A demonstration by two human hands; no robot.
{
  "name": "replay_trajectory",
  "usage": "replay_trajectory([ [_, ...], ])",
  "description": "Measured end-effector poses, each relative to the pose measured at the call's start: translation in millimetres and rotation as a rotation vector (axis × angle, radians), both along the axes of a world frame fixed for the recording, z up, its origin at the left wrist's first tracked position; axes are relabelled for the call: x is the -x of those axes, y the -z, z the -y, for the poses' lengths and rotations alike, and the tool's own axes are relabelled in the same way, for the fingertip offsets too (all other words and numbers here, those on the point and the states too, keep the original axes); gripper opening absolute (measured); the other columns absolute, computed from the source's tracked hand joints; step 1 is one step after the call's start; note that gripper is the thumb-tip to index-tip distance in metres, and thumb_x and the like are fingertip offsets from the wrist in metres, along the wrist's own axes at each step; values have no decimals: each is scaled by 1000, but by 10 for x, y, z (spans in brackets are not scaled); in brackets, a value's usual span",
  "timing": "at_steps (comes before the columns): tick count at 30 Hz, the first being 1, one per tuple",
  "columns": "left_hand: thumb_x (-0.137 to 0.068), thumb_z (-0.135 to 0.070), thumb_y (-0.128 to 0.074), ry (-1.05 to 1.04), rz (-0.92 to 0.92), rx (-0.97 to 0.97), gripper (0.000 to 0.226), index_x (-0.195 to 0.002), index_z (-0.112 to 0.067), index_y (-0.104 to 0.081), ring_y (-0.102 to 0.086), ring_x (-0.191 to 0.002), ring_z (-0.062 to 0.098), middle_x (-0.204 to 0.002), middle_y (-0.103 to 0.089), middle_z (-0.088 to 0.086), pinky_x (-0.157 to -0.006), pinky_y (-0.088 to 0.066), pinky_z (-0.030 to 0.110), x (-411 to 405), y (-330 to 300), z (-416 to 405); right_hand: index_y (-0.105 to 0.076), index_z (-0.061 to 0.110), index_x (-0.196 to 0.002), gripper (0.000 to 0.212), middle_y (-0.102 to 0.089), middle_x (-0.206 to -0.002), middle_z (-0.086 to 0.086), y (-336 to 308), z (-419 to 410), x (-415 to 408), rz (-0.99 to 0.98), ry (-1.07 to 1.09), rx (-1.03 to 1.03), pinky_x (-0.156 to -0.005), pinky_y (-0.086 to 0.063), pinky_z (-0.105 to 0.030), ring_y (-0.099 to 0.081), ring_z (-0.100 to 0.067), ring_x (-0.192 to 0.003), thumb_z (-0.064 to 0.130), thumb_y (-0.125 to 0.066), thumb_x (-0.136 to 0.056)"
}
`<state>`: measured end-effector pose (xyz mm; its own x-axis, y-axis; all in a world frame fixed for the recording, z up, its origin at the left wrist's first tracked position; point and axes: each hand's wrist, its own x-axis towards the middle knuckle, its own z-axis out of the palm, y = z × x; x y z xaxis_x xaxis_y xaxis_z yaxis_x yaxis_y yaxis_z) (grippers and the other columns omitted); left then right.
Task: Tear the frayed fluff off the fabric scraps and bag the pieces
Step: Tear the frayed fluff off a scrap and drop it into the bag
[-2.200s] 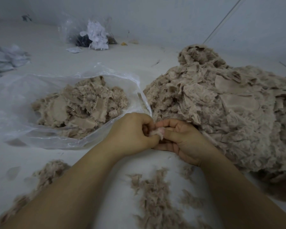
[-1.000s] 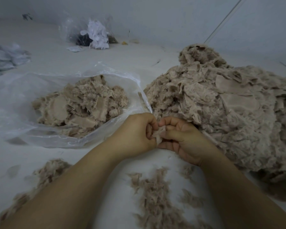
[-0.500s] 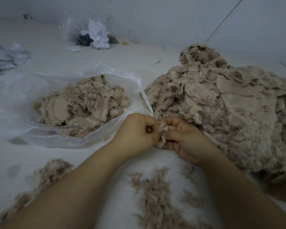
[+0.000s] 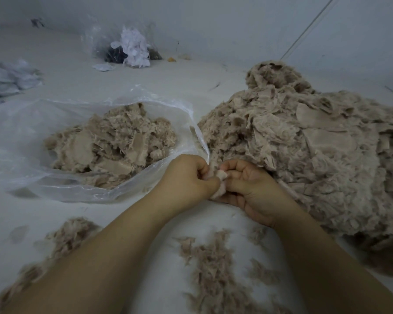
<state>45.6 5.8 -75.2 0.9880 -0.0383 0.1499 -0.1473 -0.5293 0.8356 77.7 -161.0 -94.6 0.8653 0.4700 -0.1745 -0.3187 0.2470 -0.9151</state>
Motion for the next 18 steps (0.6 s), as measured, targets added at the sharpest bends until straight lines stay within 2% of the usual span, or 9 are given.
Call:
replay_trajectory([
  [2, -81, -5, -68, -71, -64, 118, 25, -69, 11, -54, -41, -40, 16, -50, -44, 6, -40, -37, 24, -38, 6, -19, -55, 1, -106, 26, -69, -98, -19, 12, -4, -9, -28, 16, -27, -70, -60, -38, -72, -33, -88, -16, -55, -87],
  [5, -83, 0, -63, -105, -157, 224, 21, -65, 6, -55, -41, -28, 15, -42, -47, 6, -33, -32, 16, -44, 3, -39, -54, -3, -115, 23, -67, -106, -25, 21, -4, -27, -37, 24, 10, -71, -61, -41, -70, -35, -90, -9, -52, -92],
  [8, -85, -1, -65, -88, -210, 266, 17, -73, 10, -58, -48, -29, 19, -44, -51, 8, -33, -35, 18, -37, 12, -34, -58, -5, -121, 42, -66, -120, -26, -7, -4, -24, -38, -23, -6, -85, -58, -47, -66, -38, -106, 24, -58, -91],
  [10, -86, -2, -64, -71, -223, 274, 19, -69, 6, -58, -50, -30, 21, -44, -53, 10, -33, -37, 20, -37, 18, -28, -63, -1, -117, 51, -68, -116, -22, -33, -4, 3, 3, -51, -3, -82, -59, -42, -68, -34, -104, 38, -64, -83],
  [12, -88, -3, -61, -42, -245, 303, 25, -64, -3, -56, -50, -31, 21, -43, -54, 10, -33, -35, 20, -40, 18, -32, -59, -8, -119, 55, -69, -112, -23, -25, -6, 18, 40, -35, 57, -78, -59, -38, -70, -31, -98, 27, -71, -78],
  [14, -88, -4, -61, -31, -249, 313, 24, -65, -8, -56, -50, -31, 20, -45, -55, 8, -33, -33, 19, -40, 16, -39, -56, -14, -112, 52, -69, -107, -25, 0, -6, 15, 49, 2, 109, -74, -60, -36, -69, -32, -94, 17, -72, -73],
  [17, -83, -4, -69, -55, -141, 270, 10, -81, -11, -61, -51, -37, 14, -64, -60, 2, -35, -37, 19, -41, 25, -39, -63, -5, -92, 31, -69, -94, -24, 6, -1, 10, 64, -3, 137, -67, -59, -33, -69, -30, -86, 18, -72, -72],
  [18, -82, -3, -70, -51, -89, 248, 13, -85, -14, -64, -52, -41, 12, -72, -60, 1, -39, -40, 22, -42, 33, -34, -66, -2, -88, 27, -71, -91, -20, 2, 1, 13, 75, -19, 146, -66, -58, -31, -71, -27, -83, 19, -72, -72],
])
